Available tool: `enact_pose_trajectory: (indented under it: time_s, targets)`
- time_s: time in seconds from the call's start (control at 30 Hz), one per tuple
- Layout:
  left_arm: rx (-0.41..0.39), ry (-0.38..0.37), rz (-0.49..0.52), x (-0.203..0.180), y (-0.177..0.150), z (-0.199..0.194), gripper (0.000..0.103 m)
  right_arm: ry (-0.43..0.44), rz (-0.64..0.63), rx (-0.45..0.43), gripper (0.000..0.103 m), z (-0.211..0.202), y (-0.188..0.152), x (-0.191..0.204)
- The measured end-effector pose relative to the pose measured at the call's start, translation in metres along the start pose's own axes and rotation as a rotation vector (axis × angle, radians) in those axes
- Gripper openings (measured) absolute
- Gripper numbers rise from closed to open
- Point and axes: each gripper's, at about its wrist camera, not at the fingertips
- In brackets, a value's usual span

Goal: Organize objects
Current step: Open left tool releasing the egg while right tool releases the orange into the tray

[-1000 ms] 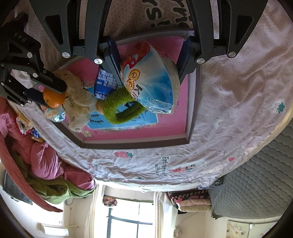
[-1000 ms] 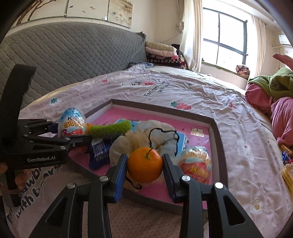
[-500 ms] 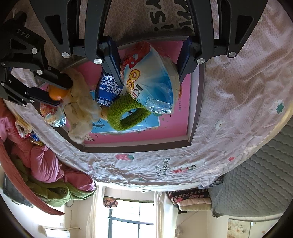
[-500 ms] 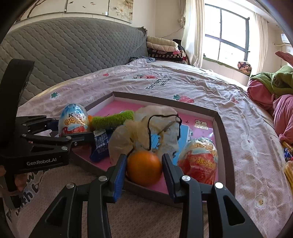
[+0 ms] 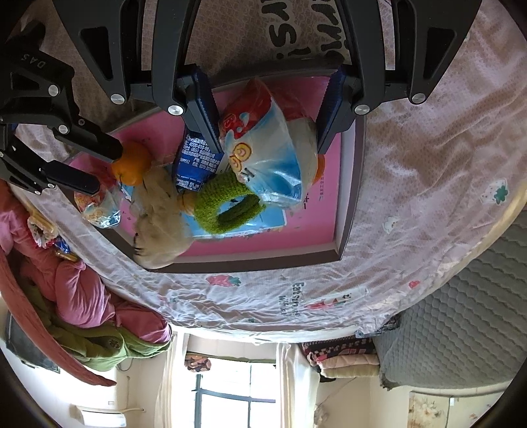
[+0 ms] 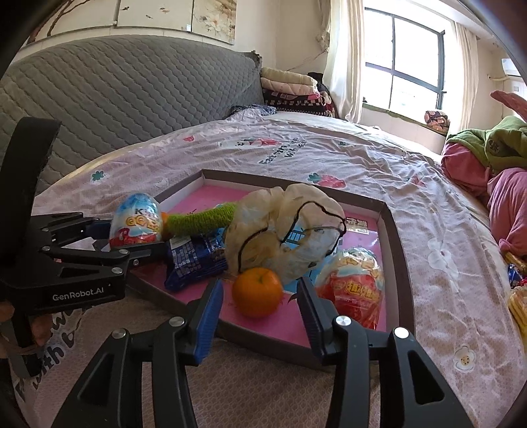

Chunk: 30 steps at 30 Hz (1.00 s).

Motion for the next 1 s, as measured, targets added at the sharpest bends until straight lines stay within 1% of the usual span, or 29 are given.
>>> enact_pose_trajectory:
  time_s: [0.13, 0.2, 0.27, 0.5, 0.57, 0.6, 0.87, 1.0]
  targets:
    - [-0.016, 0.005, 0.000, 0.000, 0.004, -0.005, 0.063, -0.001, -0.012, -0.010, 0.047, -0.003, 0.001, 0.003]
    - [-0.020, 0.005, -0.003, 0.001, 0.006, -0.008, 0.063, 0.000, -0.015, -0.014, 0.047, -0.004, 0.002, 0.004]
    - [-0.021, 0.011, -0.002, 0.001, 0.007, -0.010, 0.063, 0.000, -0.016, -0.019, 0.052, -0.006, 0.003, 0.005]
    - [-0.040, 0.025, -0.014, 0.002, 0.013, -0.020, 0.065, -0.004, -0.011, -0.038, 0.053, -0.012, 0.007, 0.002]
    - [-0.048, 0.026, -0.024, 0.003, 0.016, -0.023, 0.069, -0.011, -0.011, -0.045, 0.054, -0.015, 0.008, 0.001]
    - [-0.050, 0.025, -0.027, 0.004, 0.017, -0.025, 0.074, -0.015, -0.011, -0.050, 0.055, -0.016, 0.009, 0.000]
    - [-0.064, 0.030, -0.029, 0.003, 0.021, -0.032, 0.074, -0.034, 0.016, -0.083, 0.057, -0.026, 0.014, -0.010]
    - [-0.074, 0.028, -0.036, 0.002, 0.024, -0.038, 0.074, -0.039, 0.026, -0.113, 0.057, -0.033, 0.018, -0.014]
Point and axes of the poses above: each gripper's, at about its wrist camera, not at the fingertips, and z roughly the way its jaws point, x to its left, y to its top, and after that the axes turned 10 degrees about -x, right-handed
